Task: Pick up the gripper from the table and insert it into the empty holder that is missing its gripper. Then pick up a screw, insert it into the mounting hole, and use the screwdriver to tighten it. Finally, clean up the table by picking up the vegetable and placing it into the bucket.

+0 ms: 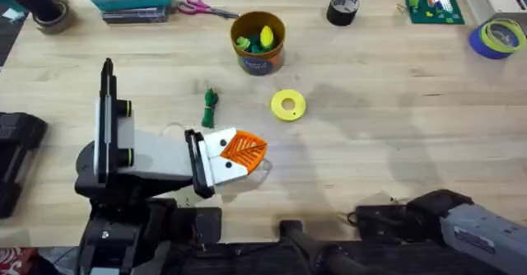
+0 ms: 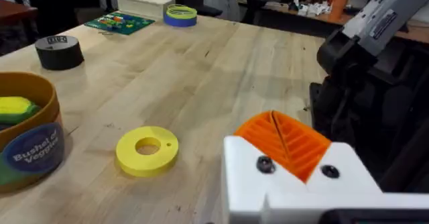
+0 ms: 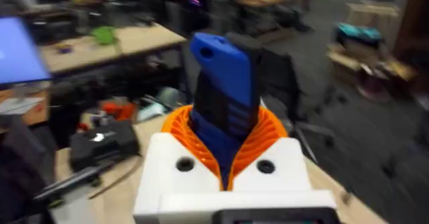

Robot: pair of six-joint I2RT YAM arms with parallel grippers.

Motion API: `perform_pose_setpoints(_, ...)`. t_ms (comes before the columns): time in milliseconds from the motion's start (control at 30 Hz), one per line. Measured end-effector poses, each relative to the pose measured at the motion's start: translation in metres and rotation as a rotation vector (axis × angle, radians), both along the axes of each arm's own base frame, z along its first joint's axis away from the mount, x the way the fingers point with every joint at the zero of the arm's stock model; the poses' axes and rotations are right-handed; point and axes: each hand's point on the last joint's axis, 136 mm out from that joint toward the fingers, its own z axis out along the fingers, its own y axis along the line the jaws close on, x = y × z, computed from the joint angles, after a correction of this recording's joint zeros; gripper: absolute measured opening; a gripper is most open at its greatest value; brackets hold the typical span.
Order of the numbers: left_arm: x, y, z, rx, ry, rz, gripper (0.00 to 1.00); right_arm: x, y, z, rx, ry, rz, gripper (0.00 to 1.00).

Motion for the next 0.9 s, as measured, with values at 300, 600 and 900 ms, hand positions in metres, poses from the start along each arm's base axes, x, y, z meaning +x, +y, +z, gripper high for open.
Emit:
perform_pose_setpoints(300,0.0,0.0,0.0,0.0,0.0,0.0,0.002,-0.034,0.062,0.0,0.011,-0.04,0.233,0.024)
perform_pose_setpoints(600,0.0,0.0,0.0,0.0,0.0,0.0,0.002,-0.044,0.095,-0.02,-0.01,0.011,0.329,0.024)
perform_pose_setpoints(900,0.0,0.0,0.0,0.0,0.0,0.0,0.002,-0.053,0.101,-0.018,-0.011,-0.009,0.356,0.024)
